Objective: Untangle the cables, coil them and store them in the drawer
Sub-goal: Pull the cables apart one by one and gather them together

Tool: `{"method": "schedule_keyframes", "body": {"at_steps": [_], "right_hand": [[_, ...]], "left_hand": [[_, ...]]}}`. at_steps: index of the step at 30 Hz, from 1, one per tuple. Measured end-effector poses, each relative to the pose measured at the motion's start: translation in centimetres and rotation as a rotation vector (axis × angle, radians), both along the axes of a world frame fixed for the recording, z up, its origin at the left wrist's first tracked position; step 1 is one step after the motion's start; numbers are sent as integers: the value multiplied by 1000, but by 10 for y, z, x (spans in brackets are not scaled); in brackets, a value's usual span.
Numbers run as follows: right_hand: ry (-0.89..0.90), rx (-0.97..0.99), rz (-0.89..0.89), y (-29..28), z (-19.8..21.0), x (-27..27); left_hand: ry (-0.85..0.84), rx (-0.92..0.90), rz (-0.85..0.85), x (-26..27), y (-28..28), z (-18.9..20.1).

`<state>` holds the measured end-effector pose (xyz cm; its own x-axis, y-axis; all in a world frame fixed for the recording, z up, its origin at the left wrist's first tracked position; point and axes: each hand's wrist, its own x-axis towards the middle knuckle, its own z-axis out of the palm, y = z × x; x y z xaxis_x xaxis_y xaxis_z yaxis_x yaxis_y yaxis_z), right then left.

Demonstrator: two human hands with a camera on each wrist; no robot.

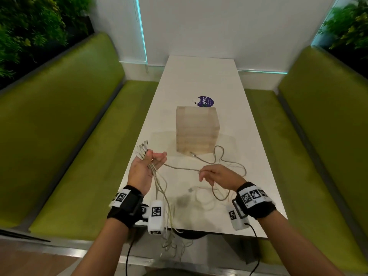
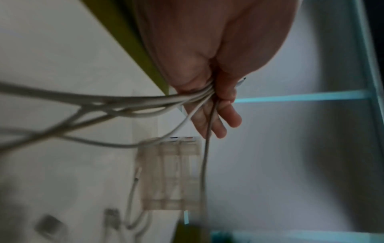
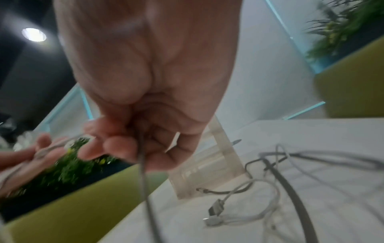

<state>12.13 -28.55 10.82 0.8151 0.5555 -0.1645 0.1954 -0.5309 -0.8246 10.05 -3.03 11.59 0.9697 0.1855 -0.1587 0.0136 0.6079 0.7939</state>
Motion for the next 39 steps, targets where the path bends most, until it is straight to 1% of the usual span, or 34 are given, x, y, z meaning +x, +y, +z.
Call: {"method": "schedule_keyframes", "body": {"at_steps": [3, 5, 6, 8, 10, 12, 13, 15, 17, 18, 20, 21, 23, 26, 28, 30, 33, 36, 39], "right_hand": [[-23, 140, -172, 4, 4, 5], [-51, 196, -224, 16, 10, 5], [-100, 182, -229, 22, 12, 6], [-249, 73, -233, 31, 12, 9], [-360, -33, -248, 34, 10, 10], [-408, -68, -263, 36, 11, 9], [-415, -57, -271, 37, 11, 8], [-388, 28, -292, 41, 14, 3], [-353, 91, -305, 43, 15, 0], [-320, 106, -302, 43, 17, -1], [-184, 146, -267, 40, 17, -1], [-101, 161, -241, 37, 17, -1], [26, 157, -207, 23, 15, 0], [75, 188, -164, -1, 9, 3], [50, 185, -127, -7, 6, 3], [2, 140, -72, -2, 5, 0], [-41, 39, 15, 20, 3, -4], [7, 15, 20, 35, 1, -5], [87, 54, -9, 36, 1, -7]], "left_hand": [[36, 212, -92, -8, -22, -1], [47, 327, -189, -11, -40, -2], [48, 370, -241, -12, -48, -2], [42, 431, -322, -12, -57, 0], [44, 456, -346, -12, -61, 4], [51, 498, -345, -11, -64, 6], [53, 534, -342, -11, -66, 6], [56, 603, -335, -10, -71, 7], [67, 628, -338, -9, -74, 7], [66, 627, -345, -9, -75, 8], [54, 610, -335, -10, -72, 9], [51, 587, -302, -10, -69, 10], [74, 502, -181, -7, -56, 10], [114, 351, 21, 1, -25, 4], [118, 262, 90, 3, -16, 0], [114, 198, 66, 0, -24, -1], [109, 118, -74, -6, -49, 3], [81, 61, -201, -12, -62, 10], [86, 71, -255, -13, -59, 13]]}}
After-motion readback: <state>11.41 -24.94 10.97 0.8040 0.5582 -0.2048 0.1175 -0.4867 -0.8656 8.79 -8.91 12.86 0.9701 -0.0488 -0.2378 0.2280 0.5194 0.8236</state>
